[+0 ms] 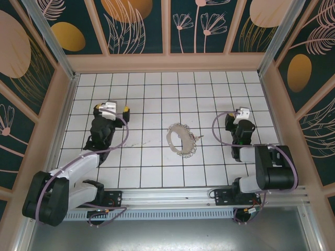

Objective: Put the keys on the keyring

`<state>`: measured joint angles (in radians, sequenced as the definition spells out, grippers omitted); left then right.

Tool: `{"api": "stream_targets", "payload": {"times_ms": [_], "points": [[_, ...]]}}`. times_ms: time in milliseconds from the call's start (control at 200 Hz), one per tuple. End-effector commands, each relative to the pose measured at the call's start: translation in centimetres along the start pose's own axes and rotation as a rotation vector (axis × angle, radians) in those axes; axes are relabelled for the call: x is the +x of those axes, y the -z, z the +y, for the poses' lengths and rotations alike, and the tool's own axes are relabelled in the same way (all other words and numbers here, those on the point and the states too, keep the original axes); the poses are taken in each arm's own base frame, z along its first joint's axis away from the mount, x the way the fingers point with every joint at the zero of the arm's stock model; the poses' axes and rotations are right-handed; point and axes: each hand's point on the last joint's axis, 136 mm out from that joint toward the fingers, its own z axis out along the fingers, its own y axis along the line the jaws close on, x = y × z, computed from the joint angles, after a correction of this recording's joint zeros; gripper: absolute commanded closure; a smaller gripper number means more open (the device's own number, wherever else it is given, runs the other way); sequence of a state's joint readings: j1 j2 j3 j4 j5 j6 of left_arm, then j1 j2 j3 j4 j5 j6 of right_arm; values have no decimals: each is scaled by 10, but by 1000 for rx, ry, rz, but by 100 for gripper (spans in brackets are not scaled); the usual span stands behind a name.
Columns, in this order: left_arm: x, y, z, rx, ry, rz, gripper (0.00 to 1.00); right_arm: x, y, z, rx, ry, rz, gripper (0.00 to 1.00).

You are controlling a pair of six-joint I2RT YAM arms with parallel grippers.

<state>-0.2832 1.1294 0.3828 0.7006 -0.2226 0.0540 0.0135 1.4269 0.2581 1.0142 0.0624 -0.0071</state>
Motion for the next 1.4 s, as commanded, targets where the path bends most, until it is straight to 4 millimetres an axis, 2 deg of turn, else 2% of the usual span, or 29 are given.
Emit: {"api": "stream_targets", "payload": {"times_ms": [0, 115, 215, 250, 270, 295, 315, 485, 631, 711, 776, 871, 971, 1071, 1106, 1146, 1206, 1391], "points": [[4, 7, 26, -79, 64, -30, 1, -16, 10, 13, -84, 32, -135, 62], [12, 11, 34, -80, 60, -55, 1, -11, 20, 13, -91, 37, -170, 59], [17, 8, 28, -27, 47, -63, 1, -10, 11, 9, -62, 20, -142, 41], [20, 7, 26, -12, 44, -68, 1, -10, 4, 3, -26, 5, -125, 38], [22, 6, 25, -5, 37, -65, 1, -9, 1, 0, -19, -6, -113, 31], [23, 5, 24, 0, 32, -67, 1, -9, -2, -3, -21, -25, -97, 5], [24, 4, 24, 3, 27, -69, 1, -8, -4, -7, -11, -35, -92, 1], [30, -2, 14, 70, -46, -72, 1, -9, -3, -7, -11, -35, -95, 1], [37, -4, 15, 128, -19, -65, 1, -9, -3, -7, -11, -34, -95, 1], [40, 5, 23, 113, 12, -103, 1, -8, -3, -7, -11, -34, -94, 1], [50, 8, 25, 119, 29, -107, 1, -8, -3, -7, -12, -35, -94, 1], [48, 8, 31, 127, 55, -116, 1, -9, -3, -7, -11, -34, -97, 1], [49, 2, 35, 108, 71, -99, 1, -9, -3, -7, -12, -35, -96, 1], [63, -10, 65, -62, 145, -66, 1, -9, -3, -7, -12, -35, -97, 1], [60, -13, 69, -79, 161, -90, 1, -9, -3, -7, -12, -34, -96, 1], [69, -20, 74, -106, 160, -6, 1, -9, -3, -8, -11, -35, -98, 1], [64, -15, 75, -112, 174, -60, 1, -9, -3, -7, -12, -34, -95, 1], [68, -18, 75, -116, 166, -29, 1, -8, -3, -8, -10, -35, -94, 1]]}}
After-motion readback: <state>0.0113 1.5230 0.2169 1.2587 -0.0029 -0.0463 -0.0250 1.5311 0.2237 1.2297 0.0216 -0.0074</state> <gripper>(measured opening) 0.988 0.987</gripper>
